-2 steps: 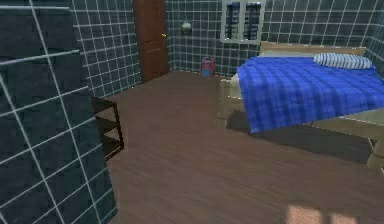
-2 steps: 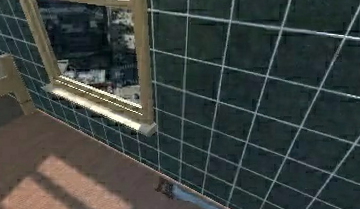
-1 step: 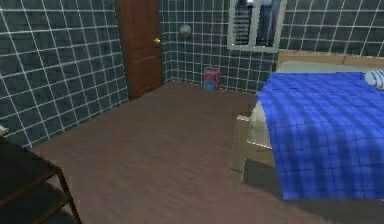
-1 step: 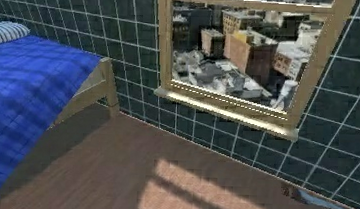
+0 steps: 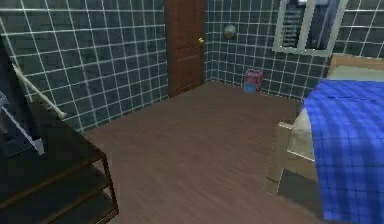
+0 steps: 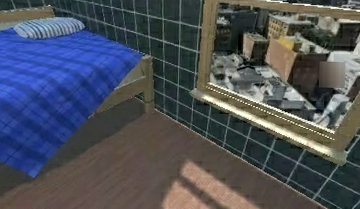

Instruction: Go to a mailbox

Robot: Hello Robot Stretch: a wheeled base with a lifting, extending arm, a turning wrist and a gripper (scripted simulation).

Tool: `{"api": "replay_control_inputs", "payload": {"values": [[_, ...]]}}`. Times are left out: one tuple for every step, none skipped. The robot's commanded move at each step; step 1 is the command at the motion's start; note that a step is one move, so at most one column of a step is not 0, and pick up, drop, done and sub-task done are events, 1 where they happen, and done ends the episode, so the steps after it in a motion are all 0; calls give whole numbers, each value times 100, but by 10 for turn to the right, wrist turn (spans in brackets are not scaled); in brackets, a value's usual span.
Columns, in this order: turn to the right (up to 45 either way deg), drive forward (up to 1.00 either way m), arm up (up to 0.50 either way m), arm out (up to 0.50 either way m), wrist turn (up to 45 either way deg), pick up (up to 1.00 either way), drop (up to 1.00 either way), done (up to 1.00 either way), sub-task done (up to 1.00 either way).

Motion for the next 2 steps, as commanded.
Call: {"api": "replay_control_inputs", "payload": {"values": [[0, 10, 0, 0, 0, 0, 0, 0, 0], [30, 0, 0, 0, 0, 0, 0, 0, 0]]}}
